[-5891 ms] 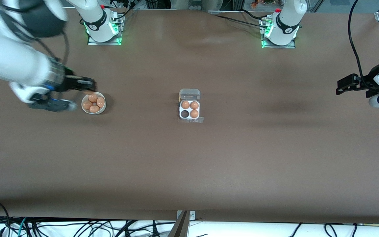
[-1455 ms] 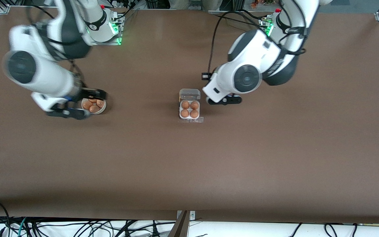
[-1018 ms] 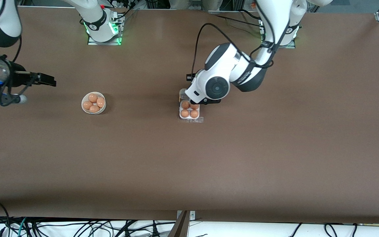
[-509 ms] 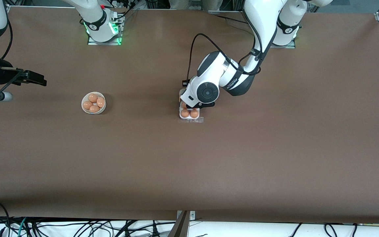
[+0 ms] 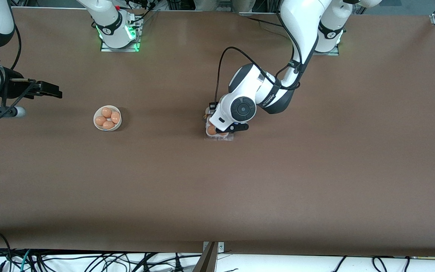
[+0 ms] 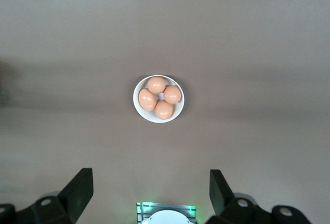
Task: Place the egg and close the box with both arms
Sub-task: 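Push the carton lid shut with the left gripper while the right gripper withdraws, then raise the left gripper away from the closed carton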
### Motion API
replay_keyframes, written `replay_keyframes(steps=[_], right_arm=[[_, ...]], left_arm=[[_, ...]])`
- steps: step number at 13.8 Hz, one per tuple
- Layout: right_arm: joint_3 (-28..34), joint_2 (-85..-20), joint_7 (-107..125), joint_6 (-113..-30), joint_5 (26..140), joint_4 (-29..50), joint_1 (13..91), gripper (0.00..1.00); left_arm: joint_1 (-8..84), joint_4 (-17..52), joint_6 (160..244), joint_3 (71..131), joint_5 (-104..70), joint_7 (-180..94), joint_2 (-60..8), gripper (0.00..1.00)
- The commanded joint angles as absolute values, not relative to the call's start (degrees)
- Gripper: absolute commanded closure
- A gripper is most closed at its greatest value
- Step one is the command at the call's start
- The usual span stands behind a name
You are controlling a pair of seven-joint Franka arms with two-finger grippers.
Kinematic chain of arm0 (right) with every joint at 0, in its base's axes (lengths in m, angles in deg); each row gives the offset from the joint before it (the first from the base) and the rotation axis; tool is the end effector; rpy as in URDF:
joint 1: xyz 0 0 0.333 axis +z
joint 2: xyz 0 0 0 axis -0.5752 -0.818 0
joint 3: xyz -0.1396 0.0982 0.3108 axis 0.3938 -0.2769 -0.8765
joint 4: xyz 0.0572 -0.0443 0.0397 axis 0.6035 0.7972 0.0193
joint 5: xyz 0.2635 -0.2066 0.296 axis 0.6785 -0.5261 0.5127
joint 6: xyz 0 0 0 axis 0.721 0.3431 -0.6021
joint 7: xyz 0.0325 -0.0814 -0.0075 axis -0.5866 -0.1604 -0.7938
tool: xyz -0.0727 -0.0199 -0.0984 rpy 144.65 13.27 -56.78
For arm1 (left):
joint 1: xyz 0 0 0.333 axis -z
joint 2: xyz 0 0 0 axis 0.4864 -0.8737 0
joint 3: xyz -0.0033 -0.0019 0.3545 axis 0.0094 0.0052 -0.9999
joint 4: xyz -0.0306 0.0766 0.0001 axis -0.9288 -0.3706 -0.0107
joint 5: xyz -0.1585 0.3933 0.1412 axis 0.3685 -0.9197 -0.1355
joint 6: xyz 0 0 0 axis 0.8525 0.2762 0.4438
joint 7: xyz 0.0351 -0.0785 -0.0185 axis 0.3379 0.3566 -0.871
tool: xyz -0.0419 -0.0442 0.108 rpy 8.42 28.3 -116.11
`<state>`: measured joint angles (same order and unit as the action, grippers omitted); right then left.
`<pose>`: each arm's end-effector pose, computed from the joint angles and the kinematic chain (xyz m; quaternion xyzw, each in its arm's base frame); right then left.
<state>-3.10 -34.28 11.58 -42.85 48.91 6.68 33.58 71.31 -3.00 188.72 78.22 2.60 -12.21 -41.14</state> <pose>0.6201 -0.0012 0.5416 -0.9927 -0.0138 0.1153 0.0309 0.5727 -0.5184 0.2678 0.9662 0.0806 -0.2316 0.0797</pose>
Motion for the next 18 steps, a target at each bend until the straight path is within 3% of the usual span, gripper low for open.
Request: replay_keyframes(steps=[1, 2, 5, 6, 18], right_arm=[[-9.8, -34.0, 12.2, -41.9, 48.3, 5.6, 27.3, 0.00], [-10.3, -34.0, 12.2, -41.8, 48.0, 5.6, 26.9, 0.00], [-10.0, -34.2, 12.1, -41.5, 48.0, 4.2, 26.9, 0.00], [-9.9, -34.2, 12.1, -41.5, 48.1, 4.0, 26.9, 0.00], [-9.9, -35.2, 12.1, -41.9, 48.3, 2.2, 26.9, 0.00]], left_arm=[[71.3, -6.3, 189.3, 76.3, 0.6, -12.0, -41.6, 0.88], [71.3, -7.8, 188.7, 74.8, -0.1, -11.9, -41.4, 0.72], [71.0, -10.4, 187.4, 70.2, -3.8, -11.9, -38.6, 0.10], [71.1, -10.6, 187.1, 68.1, -5.6, -11.9, -38.1, 0.00], [58.6, -17.6, 175.0, 59.0, -23.6, -34.4, -33.1, 0.00]])
